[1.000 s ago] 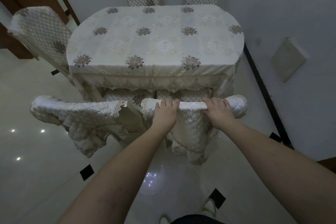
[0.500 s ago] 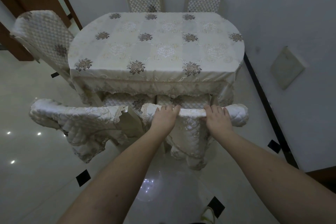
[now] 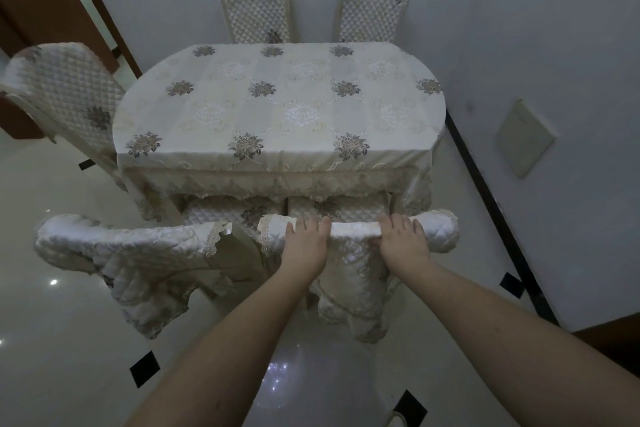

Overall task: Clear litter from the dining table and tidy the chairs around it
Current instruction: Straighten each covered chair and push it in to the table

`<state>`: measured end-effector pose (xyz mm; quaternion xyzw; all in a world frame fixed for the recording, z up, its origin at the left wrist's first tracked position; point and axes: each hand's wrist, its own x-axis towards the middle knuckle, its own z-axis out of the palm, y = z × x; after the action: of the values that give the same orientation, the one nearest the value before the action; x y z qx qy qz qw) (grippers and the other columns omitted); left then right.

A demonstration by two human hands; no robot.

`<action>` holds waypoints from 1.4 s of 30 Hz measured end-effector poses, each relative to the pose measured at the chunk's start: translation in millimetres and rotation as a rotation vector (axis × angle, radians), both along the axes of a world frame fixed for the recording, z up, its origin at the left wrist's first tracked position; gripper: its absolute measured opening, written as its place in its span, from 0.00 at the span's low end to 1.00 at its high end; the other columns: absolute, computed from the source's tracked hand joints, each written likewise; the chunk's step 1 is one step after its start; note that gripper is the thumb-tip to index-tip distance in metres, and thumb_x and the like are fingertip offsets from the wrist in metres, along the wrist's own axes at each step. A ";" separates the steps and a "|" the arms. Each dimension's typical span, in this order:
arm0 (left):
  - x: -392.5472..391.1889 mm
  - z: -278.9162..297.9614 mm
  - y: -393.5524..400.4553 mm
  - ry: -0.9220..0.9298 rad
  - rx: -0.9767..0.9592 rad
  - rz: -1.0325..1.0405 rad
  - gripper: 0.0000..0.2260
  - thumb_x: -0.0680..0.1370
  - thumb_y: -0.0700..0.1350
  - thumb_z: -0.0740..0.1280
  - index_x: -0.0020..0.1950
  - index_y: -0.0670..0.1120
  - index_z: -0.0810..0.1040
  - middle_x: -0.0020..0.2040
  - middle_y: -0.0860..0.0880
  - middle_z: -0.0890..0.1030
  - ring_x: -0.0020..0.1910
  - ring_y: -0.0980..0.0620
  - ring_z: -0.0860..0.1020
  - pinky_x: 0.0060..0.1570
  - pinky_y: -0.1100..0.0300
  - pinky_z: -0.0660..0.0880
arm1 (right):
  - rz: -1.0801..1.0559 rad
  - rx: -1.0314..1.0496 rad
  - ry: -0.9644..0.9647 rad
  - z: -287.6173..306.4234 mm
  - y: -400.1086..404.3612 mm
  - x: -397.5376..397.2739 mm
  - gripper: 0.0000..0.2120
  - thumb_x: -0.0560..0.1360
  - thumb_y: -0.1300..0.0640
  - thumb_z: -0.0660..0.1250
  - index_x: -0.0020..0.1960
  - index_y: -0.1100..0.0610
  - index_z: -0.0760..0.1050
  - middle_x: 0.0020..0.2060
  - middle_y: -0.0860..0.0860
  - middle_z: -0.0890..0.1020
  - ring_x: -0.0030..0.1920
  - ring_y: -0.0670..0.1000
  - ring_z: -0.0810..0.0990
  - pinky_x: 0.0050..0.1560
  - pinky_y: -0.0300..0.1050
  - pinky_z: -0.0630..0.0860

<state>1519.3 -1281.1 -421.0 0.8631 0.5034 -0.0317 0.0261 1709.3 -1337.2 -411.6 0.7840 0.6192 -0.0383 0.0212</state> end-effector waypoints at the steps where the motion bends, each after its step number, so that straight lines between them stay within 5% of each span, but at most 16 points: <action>1: 0.3 -1.7 -0.8 -0.030 -0.051 0.017 0.26 0.80 0.50 0.59 0.75 0.46 0.54 0.74 0.40 0.61 0.74 0.38 0.56 0.72 0.40 0.55 | -0.004 -0.020 0.011 1.7 -1.1 0.1 0.24 0.81 0.49 0.54 0.74 0.54 0.56 0.69 0.55 0.66 0.70 0.55 0.62 0.71 0.52 0.54; 7: -14.0 6.7 3.6 -0.076 -0.224 -0.004 0.35 0.78 0.60 0.60 0.78 0.51 0.46 0.79 0.45 0.49 0.77 0.45 0.45 0.74 0.42 0.46 | -0.019 -0.170 0.125 17.8 -2.7 -0.7 0.33 0.79 0.40 0.56 0.77 0.53 0.48 0.76 0.56 0.54 0.76 0.56 0.50 0.74 0.55 0.46; 12: -33.0 18.5 -13.9 -0.037 -0.158 -0.009 0.37 0.78 0.55 0.64 0.78 0.53 0.43 0.79 0.45 0.49 0.77 0.45 0.50 0.69 0.39 0.59 | 0.006 -0.305 0.188 38.7 -20.4 3.5 0.41 0.77 0.37 0.58 0.78 0.49 0.38 0.78 0.52 0.41 0.77 0.53 0.42 0.74 0.57 0.45; 19: -33.4 67.9 -21.3 -0.087 -0.131 -0.004 0.30 0.78 0.55 0.59 0.77 0.52 0.54 0.73 0.46 0.65 0.69 0.44 0.67 0.67 0.41 0.63 | -0.036 -0.201 0.235 79.8 -42.3 1.5 0.34 0.79 0.36 0.52 0.78 0.54 0.53 0.77 0.52 0.58 0.75 0.53 0.57 0.73 0.55 0.57; 24: -25.3 131.0 -26.6 -0.093 -0.006 -0.161 0.25 0.79 0.57 0.56 0.75 0.52 0.58 0.71 0.47 0.69 0.68 0.45 0.69 0.66 0.43 0.64 | -0.066 0.040 0.297 121.7 -63.8 -4.4 0.20 0.82 0.44 0.49 0.65 0.53 0.70 0.65 0.53 0.75 0.64 0.56 0.72 0.62 0.56 0.68; 36: 55.9 238.5 -87.7 -0.092 0.104 -0.400 0.31 0.75 0.69 0.54 0.74 0.55 0.60 0.72 0.51 0.67 0.69 0.50 0.67 0.68 0.49 0.64 | -0.178 0.251 0.173 205.3 -147.6 54.0 0.32 0.79 0.37 0.53 0.78 0.49 0.50 0.74 0.50 0.64 0.71 0.53 0.65 0.67 0.52 0.63; 42: 133.6 293.5 -125.5 -0.164 0.225 -0.466 0.27 0.79 0.65 0.49 0.75 0.57 0.59 0.74 0.54 0.65 0.73 0.54 0.62 0.72 0.48 0.57 | -0.152 0.380 0.006 232.5 -194.9 126.8 0.28 0.80 0.38 0.44 0.76 0.49 0.56 0.72 0.46 0.67 0.71 0.49 0.64 0.67 0.48 0.61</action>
<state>1652.9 -1406.6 -127.5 0.9528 0.2879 0.0894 -0.0373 1836.1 -1532.1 -179.1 0.8183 0.5543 0.0753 -0.1320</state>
